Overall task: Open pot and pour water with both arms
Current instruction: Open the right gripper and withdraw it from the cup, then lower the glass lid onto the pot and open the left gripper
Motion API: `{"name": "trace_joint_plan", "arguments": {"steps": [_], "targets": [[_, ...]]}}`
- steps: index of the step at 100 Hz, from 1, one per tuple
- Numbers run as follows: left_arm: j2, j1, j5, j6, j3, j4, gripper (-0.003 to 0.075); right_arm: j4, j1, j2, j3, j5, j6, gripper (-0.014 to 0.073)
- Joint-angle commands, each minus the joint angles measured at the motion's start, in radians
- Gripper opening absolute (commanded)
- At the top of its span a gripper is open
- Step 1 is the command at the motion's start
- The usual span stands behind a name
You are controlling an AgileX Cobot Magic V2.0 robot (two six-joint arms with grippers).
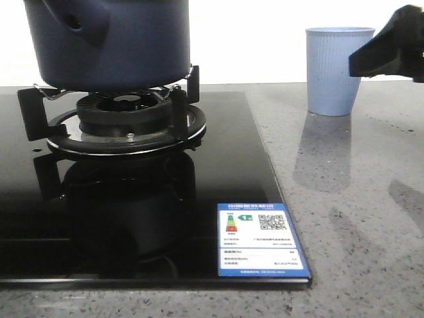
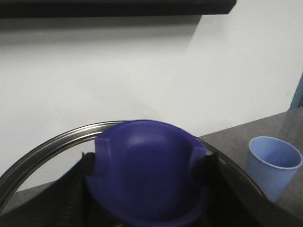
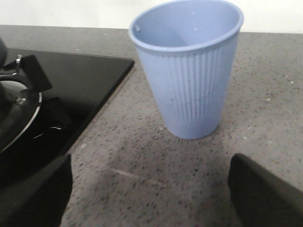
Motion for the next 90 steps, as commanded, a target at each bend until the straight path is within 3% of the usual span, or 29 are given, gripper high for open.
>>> {"name": "trace_joint_plan", "arguments": {"steps": [1, 34, 90], "targets": [[-0.002, -0.016, -0.111, -0.008, -0.033, -0.013, 0.0349, 0.009, -0.005, -0.092, 0.009, -0.054, 0.001, 0.0584], [0.093, -0.073, -0.151, -0.01, -0.033, -0.037, 0.0349, 0.007, -0.005, -0.295, 0.042, -0.013, 0.001, 0.0584], [0.16, -0.076, -0.176, -0.01, -0.031, -0.035, 0.0349, 0.005, -0.005, -0.345, 0.042, -0.004, 0.027, 0.0584]]}}
